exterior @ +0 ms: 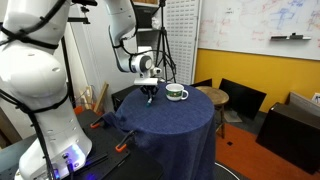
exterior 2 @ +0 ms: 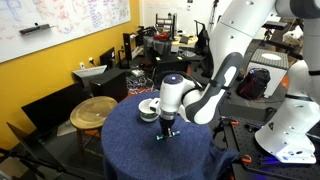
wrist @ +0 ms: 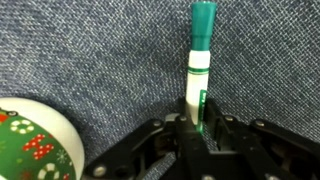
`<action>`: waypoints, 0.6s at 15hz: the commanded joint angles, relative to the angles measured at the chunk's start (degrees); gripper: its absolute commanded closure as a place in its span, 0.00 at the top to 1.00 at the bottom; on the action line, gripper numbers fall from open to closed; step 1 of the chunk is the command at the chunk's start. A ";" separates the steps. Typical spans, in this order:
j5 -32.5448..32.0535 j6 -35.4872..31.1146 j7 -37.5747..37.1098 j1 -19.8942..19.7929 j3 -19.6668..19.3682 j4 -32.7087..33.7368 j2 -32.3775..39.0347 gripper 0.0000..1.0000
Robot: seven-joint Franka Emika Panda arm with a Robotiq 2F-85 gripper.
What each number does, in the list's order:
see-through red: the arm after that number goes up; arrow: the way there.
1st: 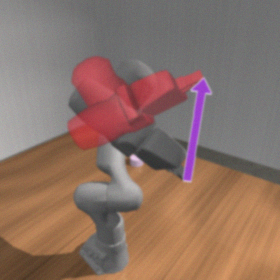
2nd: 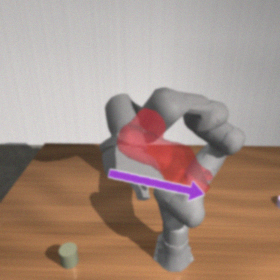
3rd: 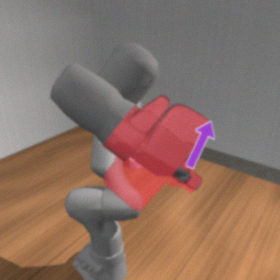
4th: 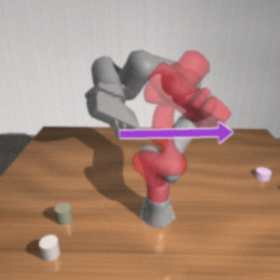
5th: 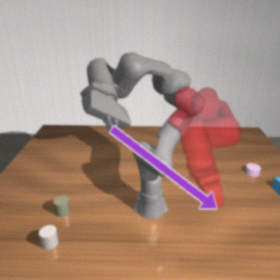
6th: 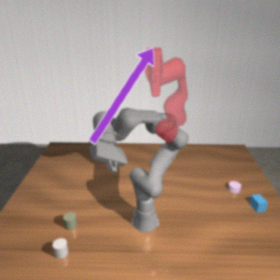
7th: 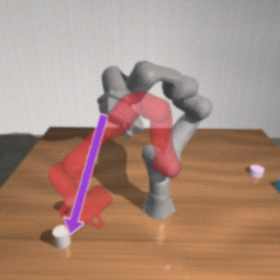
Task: Pick up the marker and put it in the cup
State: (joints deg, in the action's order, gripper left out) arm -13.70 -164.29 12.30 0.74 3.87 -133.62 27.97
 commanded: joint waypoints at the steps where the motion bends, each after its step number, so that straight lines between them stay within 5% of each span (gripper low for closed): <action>1: 1.57 0.47 1.98 -1.20 1.10 1.19 0.52 0.04; 9: -3.56 0.94 -1.96 5.28 -3.80 0.22 -2.81 0.05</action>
State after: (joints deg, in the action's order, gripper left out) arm -14.91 -164.29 12.17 2.43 2.78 -132.91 27.75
